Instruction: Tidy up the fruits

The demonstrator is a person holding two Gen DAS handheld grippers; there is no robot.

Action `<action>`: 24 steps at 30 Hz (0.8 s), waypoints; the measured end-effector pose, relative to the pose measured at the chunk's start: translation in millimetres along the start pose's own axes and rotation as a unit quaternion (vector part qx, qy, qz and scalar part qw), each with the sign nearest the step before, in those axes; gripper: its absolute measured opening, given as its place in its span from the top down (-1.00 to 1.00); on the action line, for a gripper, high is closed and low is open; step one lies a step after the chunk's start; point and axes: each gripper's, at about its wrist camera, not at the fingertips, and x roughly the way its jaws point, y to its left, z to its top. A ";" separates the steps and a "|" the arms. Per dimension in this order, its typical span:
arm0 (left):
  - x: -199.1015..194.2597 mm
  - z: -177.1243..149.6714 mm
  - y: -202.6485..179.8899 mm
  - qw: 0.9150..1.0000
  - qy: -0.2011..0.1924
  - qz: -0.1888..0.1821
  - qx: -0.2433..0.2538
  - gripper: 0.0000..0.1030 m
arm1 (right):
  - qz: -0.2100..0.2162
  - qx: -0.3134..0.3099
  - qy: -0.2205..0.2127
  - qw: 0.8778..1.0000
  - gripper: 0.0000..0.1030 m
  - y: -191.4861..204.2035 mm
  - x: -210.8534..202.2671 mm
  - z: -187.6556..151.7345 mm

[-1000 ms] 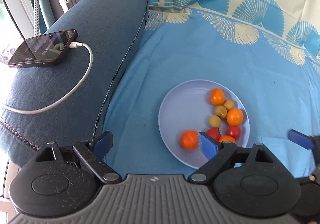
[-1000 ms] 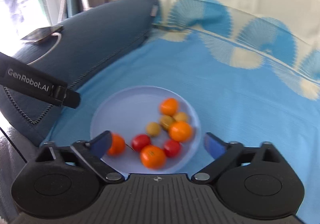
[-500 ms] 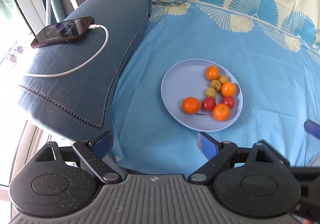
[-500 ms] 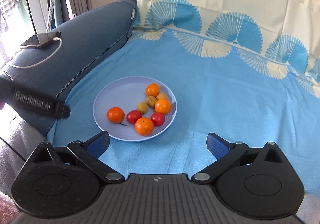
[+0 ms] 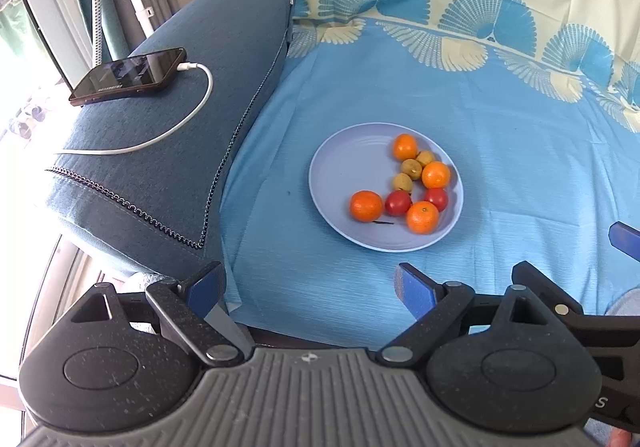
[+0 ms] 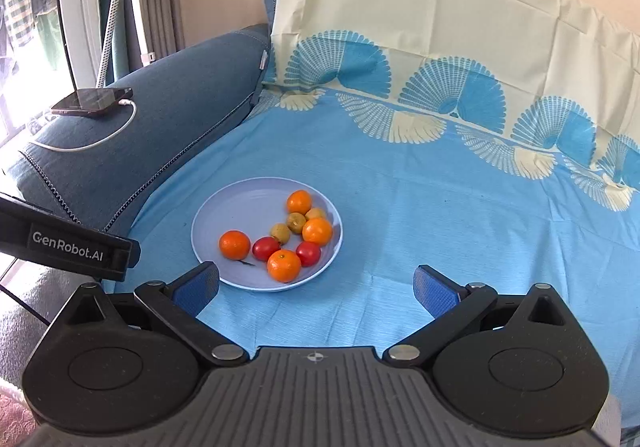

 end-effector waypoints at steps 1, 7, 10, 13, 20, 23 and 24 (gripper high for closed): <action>-0.2 -0.1 -1.3 1.000 0.000 0.000 0.001 -0.82 | 0.000 0.000 -0.001 1.000 -0.99 -0.6 -0.9 -0.4; -0.5 -1.1 -5.7 1.000 0.000 0.002 0.008 -0.82 | -0.001 0.003 -0.002 1.000 -0.99 -1.9 -1.9 -2.0; 1.8 -0.4 -6.8 1.000 0.002 0.004 0.010 -0.82 | -0.001 0.004 0.001 1.000 -0.99 -2.3 -0.5 -2.6; 3.9 0.3 -7.4 1.000 0.006 0.002 0.010 -0.82 | -0.001 0.004 0.004 1.000 -0.99 -2.0 1.7 -3.2; 7.4 2.5 -8.8 1.000 0.009 0.004 0.011 -0.82 | -0.001 0.001 0.007 1.000 -0.99 -2.1 5.9 -2.6; 8.8 2.5 -8.8 1.000 0.011 0.005 0.011 -0.82 | -0.001 0.000 0.009 1.000 -0.99 -1.6 6.9 -3.0; 9.1 2.4 -8.6 1.000 0.011 0.005 0.011 -0.82 | -0.001 0.000 0.009 1.000 -0.99 -1.5 7.3 -3.0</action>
